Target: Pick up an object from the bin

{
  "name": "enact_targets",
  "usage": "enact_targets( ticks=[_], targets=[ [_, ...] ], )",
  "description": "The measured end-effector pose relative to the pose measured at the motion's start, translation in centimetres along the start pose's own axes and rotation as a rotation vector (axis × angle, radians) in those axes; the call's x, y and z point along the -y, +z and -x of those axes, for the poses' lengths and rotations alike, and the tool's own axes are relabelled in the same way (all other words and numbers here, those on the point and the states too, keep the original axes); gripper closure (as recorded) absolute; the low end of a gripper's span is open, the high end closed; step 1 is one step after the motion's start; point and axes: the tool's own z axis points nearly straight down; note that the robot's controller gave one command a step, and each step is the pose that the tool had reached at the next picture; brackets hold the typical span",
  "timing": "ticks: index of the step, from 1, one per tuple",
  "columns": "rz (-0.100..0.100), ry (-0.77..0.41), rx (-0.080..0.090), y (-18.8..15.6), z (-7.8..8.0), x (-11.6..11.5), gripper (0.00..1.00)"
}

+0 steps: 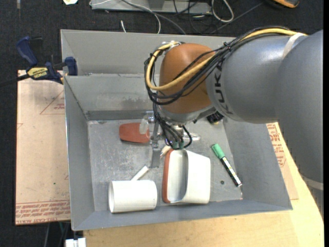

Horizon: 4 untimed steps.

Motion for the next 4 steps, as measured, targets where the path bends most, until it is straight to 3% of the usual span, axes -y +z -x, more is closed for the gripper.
enact_targets(
  ticks=[1,2,4],
  targets=[
    [0.003,0.067,0.009,4.5,2.6,-2.7,0.00],
    [0.001,-0.097,0.012,8.4,6.3,7.2,1.00],
    [0.001,-0.097,0.012,8.5,6.3,7.2,1.00]
  ],
)
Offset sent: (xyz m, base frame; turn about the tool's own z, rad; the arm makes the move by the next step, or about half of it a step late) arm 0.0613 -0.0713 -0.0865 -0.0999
